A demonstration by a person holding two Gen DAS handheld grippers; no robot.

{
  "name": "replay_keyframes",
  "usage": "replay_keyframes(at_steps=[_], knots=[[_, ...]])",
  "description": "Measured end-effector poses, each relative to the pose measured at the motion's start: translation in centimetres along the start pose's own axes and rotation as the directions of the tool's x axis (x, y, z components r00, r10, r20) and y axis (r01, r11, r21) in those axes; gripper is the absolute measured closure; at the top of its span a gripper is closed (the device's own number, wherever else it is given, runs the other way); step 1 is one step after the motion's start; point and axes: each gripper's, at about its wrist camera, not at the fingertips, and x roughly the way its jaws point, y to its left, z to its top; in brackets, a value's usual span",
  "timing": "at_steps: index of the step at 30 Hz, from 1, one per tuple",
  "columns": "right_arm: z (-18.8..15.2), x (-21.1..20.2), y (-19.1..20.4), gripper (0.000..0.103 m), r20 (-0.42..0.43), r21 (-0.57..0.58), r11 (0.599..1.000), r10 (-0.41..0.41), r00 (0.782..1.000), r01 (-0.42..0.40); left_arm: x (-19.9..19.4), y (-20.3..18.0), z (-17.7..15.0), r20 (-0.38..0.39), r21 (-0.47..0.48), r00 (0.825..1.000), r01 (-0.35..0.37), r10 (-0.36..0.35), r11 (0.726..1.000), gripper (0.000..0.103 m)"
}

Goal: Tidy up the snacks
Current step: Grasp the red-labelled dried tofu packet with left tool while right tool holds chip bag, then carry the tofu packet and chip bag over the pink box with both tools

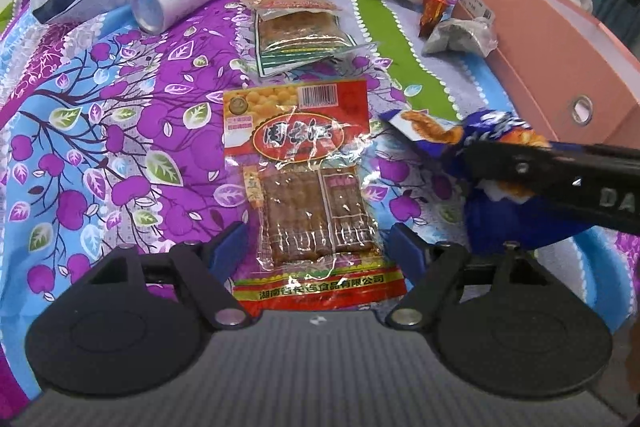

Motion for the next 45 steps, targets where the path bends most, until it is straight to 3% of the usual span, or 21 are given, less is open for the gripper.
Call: replay_keyframes(at_steps=[10, 17, 26, 30, 37, 45], knots=[[-0.9, -2.3, -0.2, 0.054, 0.013, -0.024, 0.998, -0.059, 0.998, 0.06, -0.4, -0.3, 0.5, 0.004, -0.011, 1.0, -0.007, 0.007, 1.0, 0.041], [-1.3, -3.6, -0.6, 0.055, 0.02, -0.013, 0.997, -0.074, 0.997, 0.074, -2.2, -0.2, 0.7, 0.01, -0.059, 1.0, 0.028, -0.027, 0.998, 0.043], [-0.3, -6.1, -0.3, 0.056, 0.063, -0.011, 0.997, -0.077, 0.995, 0.078, -7.1, -0.2, 2.8, 0.072, -0.113, 0.994, 0.091, -0.083, 0.989, 0.043], [0.7, -8.1, 0.0, 0.056, 0.103, -0.008, 0.998, -0.068, 0.992, 0.069, -9.6, -1.1, 4.3, 0.106, -0.084, 0.991, 0.091, -0.082, 0.992, 0.043], [2.6, -11.9, 0.1, 0.056, 0.19, -0.012, 0.998, -0.065, 0.98, 0.068, -13.8, -2.6, 6.5, 0.182, -0.071, 0.974, 0.152, -0.137, 0.986, 0.042], [4.0, -16.3, -1.0, 0.056, 0.285, 0.01, 0.994, -0.111, 0.952, 0.113, -16.6, -6.5, 8.3, 0.231, 0.007, 0.949, 0.219, -0.215, 0.976, 0.042]])
